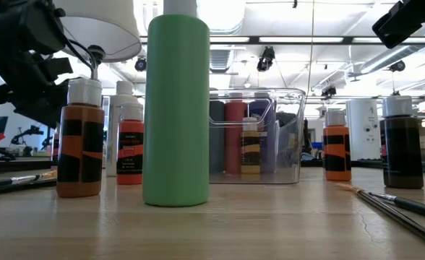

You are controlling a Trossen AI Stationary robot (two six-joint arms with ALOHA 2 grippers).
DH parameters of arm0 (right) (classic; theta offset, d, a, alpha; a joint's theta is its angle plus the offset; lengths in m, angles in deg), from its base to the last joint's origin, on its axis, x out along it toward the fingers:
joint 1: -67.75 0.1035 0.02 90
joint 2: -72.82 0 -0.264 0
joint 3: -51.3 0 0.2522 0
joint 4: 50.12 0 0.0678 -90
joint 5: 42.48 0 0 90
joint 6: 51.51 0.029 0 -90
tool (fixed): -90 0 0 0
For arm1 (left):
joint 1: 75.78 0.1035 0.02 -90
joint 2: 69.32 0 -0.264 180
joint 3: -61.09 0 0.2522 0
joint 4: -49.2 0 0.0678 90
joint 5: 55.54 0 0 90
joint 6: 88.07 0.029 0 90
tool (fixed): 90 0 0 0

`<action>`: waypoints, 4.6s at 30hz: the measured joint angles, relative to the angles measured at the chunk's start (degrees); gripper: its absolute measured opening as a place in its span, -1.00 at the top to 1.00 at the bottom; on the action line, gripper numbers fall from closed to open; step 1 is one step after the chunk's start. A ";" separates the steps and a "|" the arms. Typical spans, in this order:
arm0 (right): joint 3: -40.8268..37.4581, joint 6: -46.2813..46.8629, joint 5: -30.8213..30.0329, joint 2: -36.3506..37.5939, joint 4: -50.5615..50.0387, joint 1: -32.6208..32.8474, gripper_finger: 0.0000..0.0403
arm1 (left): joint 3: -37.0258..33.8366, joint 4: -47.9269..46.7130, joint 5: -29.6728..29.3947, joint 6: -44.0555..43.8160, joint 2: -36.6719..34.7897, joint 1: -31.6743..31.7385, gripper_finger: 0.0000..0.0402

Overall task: Pick & Place Paint Supplies
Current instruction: Put the pink paint bottle into the transparent bin

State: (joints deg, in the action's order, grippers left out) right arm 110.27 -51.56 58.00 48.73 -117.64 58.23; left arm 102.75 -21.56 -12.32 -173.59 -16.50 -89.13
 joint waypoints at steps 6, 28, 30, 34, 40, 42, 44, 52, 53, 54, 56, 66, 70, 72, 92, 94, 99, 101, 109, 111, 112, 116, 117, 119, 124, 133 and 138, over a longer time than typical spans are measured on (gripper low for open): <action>0.00 0.00 0.00 0.01 -0.01 0.00 0.96 | 0.00 0.01 -0.02 0.07 0.00 0.00 0.38; 0.00 0.01 0.00 0.01 -0.01 0.00 0.96 | 11.10 0.02 -1.54 12.43 -0.35 0.00 0.35; 0.00 0.00 0.00 0.01 0.00 0.00 0.96 | 13.39 0.06 -2.46 14.83 -0.35 0.00 0.35; 0.00 0.02 0.00 0.00 0.00 0.00 0.96 | 17.50 0.75 -3.91 19.60 -0.35 0.00 0.35; 0.02 0.00 0.01 0.00 -0.01 0.00 0.96 | 21.05 7.94 -4.22 29.96 -0.35 -0.01 0.35; 0.00 0.00 0.00 0.00 -0.02 0.00 0.96 | 21.77 10.87 -3.76 33.51 -0.35 -0.01 0.35; 0.00 0.00 0.00 0.00 -0.01 0.00 0.96 | 22.40 13.22 -3.54 36.21 -0.35 -0.02 0.35; 0.00 0.01 0.00 0.00 0.00 0.00 0.96 | 24.77 17.10 -3.43 42.31 -0.35 -0.01 0.35; 0.00 0.00 0.00 0.02 0.00 0.00 0.96 | 24.85 17.54 -3.41 42.97 -0.35 0.00 0.35; 0.00 0.00 0.00 0.00 0.00 0.00 0.96 | 24.85 18.35 -3.38 43.86 -0.35 -0.01 0.35; 0.00 0.00 0.01 0.01 -0.01 0.00 0.96 | 24.81 20.43 -2.58 45.91 -0.33 0.00 0.35; 0.00 0.02 0.00 0.00 -0.02 0.00 0.96 | 24.44 34.07 4.56 56.71 0.21 -0.02 0.35; 0.00 0.01 0.00 0.01 -0.01 0.00 0.96 | 24.41 39.70 8.46 60.60 1.81 -0.02 0.35; 0.00 0.00 0.00 0.01 -0.01 0.00 0.96 | 24.50 42.14 10.57 62.17 2.82 -0.02 0.35; 0.00 0.01 0.00 0.02 0.00 0.00 0.96 | 34.26 46.73 18.88 71.30 10.80 -1.24 0.35; 0.00 0.01 0.00 0.00 -0.01 0.00 0.96 | 35.98 46.69 18.92 72.62 11.91 -1.89 0.35; 0.00 0.00 0.00 0.02 0.00 0.00 0.96 | 40.84 45.34 18.97 75.63 15.63 -4.01 0.35; 0.01 0.00 0.00 0.00 -0.01 0.00 0.96 | 42.91 44.54 18.98 76.64 17.38 -5.02 0.35; 0.00 0.01 0.02 0.01 -0.01 0.00 0.96 | 52.03 38.38 18.94 78.37 24.53 -8.78 0.35; 0.00 0.00 0.00 0.02 -0.01 0.00 0.96 | 54.20 36.05 18.91 78.37 26.31 -9.65 0.35; 0.00 0.00 0.00 0.02 0.00 0.00 0.96 | 55.28 35.18 18.92 78.34 27.14 -10.08 0.35; 0.00 0.00 0.00 0.02 -0.02 0.00 0.96 | 59.30 31.58 18.80 77.87 30.09 -11.47 0.35; 0.00 0.00 0.00 0.02 0.00 0.00 0.96 | 60.13 30.83 18.79 77.41 30.65 -11.75 0.35; 0.00 0.00 0.01 0.01 -0.01 0.00 0.96 | 61.41 28.85 18.78 76.36 31.75 -12.18 0.35; 0.00 0.00 0.00 0.02 0.00 0.00 0.96 | 62.75 24.34 18.73 72.82 33.86 -12.48 0.35; 0.00 0.02 0.00 0.01 0.00 0.00 0.96 | 60.78 22.99 17.91 68.31 36.91 -12.44 0.35; 0.00 0.00 0.00 0.02 -0.02 0.00 0.96 | 59.89 23.12 15.13 64.95 39.17 -11.37 0.35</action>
State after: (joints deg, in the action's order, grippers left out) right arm 110.27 -51.56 58.00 48.75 -117.65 58.23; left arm 162.64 1.55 2.81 -108.64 22.67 -100.49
